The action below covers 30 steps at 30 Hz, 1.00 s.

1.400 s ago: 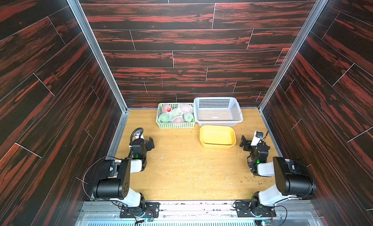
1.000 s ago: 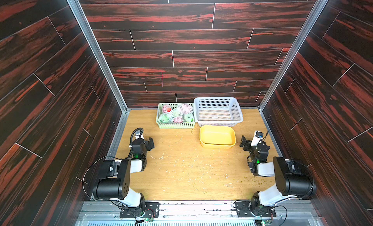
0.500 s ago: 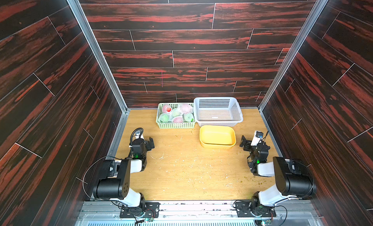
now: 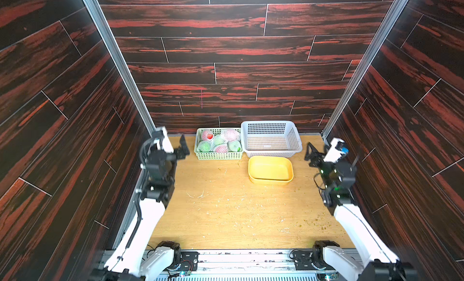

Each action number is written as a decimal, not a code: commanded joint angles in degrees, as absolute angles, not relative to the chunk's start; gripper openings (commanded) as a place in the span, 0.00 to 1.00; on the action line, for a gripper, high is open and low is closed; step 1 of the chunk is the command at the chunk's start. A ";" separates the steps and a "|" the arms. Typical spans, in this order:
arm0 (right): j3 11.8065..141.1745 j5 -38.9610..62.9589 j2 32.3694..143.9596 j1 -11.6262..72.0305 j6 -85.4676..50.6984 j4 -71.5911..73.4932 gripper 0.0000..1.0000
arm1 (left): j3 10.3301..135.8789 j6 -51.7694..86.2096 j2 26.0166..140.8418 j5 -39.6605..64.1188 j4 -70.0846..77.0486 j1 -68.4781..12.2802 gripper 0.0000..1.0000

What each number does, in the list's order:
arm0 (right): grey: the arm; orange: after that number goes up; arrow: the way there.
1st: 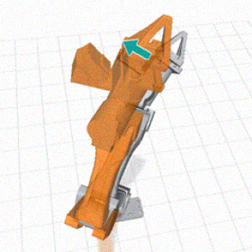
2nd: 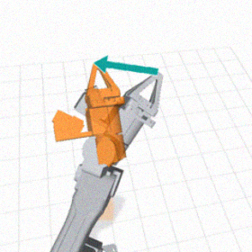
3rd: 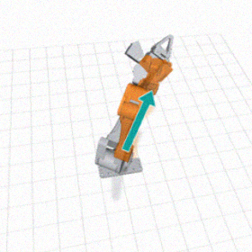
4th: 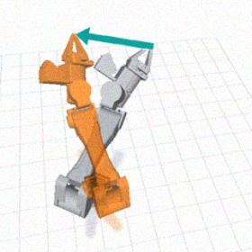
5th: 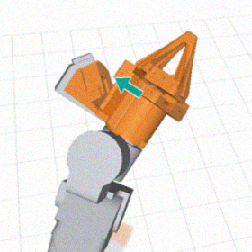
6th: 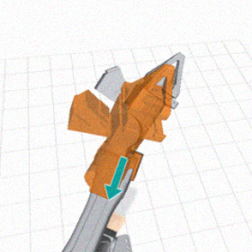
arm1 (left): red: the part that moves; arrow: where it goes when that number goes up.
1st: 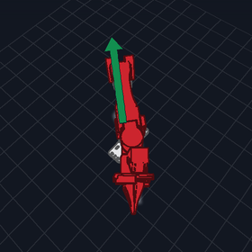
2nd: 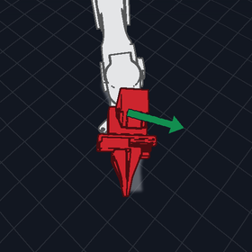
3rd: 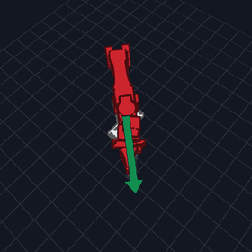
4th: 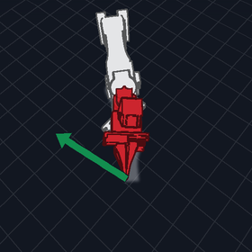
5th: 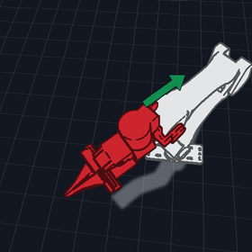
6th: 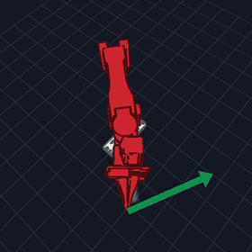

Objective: Remove foam nets from apples
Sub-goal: Pick up the apple from the basket.

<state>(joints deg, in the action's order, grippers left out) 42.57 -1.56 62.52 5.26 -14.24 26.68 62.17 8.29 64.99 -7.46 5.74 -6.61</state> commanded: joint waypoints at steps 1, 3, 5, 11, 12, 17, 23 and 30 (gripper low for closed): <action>49.20 3.74 71.25 11.53 -8.69 13.00 0.84 | 76.73 8.76 81.08 3.03 -17.49 -7.62 0.90; 51.68 3.30 74.68 14.69 -6.55 12.94 0.84 | 85.56 7.94 89.75 4.95 -22.43 -8.43 0.90; 52.84 3.53 77.08 16.43 -6.01 13.95 0.84 | 92.48 7.55 96.41 5.18 -24.04 -8.79 0.90; 51.71 5.45 79.20 18.76 -5.59 15.28 0.84 | 113.20 7.09 115.75 3.23 -29.87 -9.22 0.91; 51.39 4.82 78.91 19.29 -5.28 14.80 0.84 | 116.49 6.26 118.71 3.34 -31.79 -9.28 0.91; 46.40 4.86 75.99 21.17 -6.09 16.16 0.84 | 131.21 4.16 131.13 -1.39 -37.17 -9.15 0.91; 40.36 6.30 75.50 24.02 -9.86 22.57 0.84 | 151.16 3.61 145.41 -5.01 -43.27 -9.05 0.92; 37.67 6.53 77.41 26.40 -10.55 29.88 0.84 | 155.62 2.73 150.21 -6.42 -40.58 -9.14 0.95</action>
